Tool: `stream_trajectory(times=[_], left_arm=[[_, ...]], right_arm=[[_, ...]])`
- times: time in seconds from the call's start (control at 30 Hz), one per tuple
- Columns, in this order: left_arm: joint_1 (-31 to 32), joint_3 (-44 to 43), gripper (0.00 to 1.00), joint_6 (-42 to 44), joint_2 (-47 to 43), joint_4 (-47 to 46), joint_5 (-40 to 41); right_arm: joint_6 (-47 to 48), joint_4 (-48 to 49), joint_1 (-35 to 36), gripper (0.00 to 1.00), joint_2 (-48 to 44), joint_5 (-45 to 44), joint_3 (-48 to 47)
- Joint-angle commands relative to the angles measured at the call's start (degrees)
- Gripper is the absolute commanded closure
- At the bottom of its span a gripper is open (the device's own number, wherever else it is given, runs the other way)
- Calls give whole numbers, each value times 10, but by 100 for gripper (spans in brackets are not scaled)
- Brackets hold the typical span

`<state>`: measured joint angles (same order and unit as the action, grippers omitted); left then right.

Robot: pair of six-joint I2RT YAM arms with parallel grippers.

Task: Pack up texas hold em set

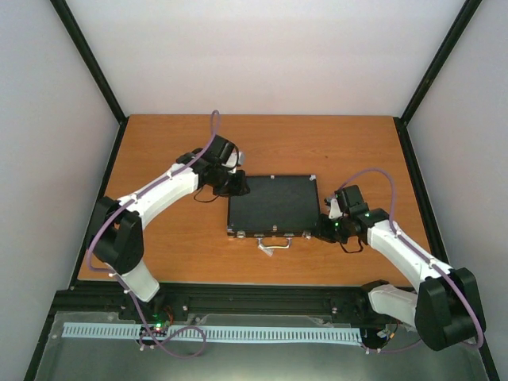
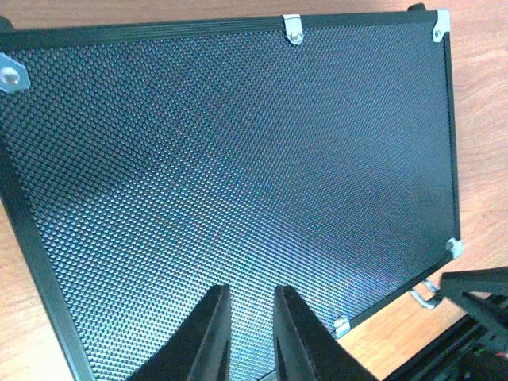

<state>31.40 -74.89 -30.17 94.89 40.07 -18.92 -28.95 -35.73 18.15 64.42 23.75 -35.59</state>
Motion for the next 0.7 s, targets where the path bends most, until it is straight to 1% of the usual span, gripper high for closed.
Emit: stream_trajectory(times=[0.0,0.03,0.07,0.1,0.27,0.43,0.67], left_arm=[[6,-9,86,-2,8,-20,-18],[6,-5,93,-3,9,-23,-20],[6,-4,98,-3,11,-24,-20],[6,-1,99,-2,12,-24,-21],[7,16,99,1,22,-22,-21],[6,43,99,-8,31,-40,-26],[6,65,99,-15,48,-60,-29]], right_arm=[[3,27,4,97,11,0,16],[3,29,4,97,14,1,17],[3,31,4,97,18,3,17],[3,34,4,97,22,4,17],[8,30,4,97,33,4,21],[18,17,4,97,35,-6,39],[24,23,4,97,55,-8,48]])
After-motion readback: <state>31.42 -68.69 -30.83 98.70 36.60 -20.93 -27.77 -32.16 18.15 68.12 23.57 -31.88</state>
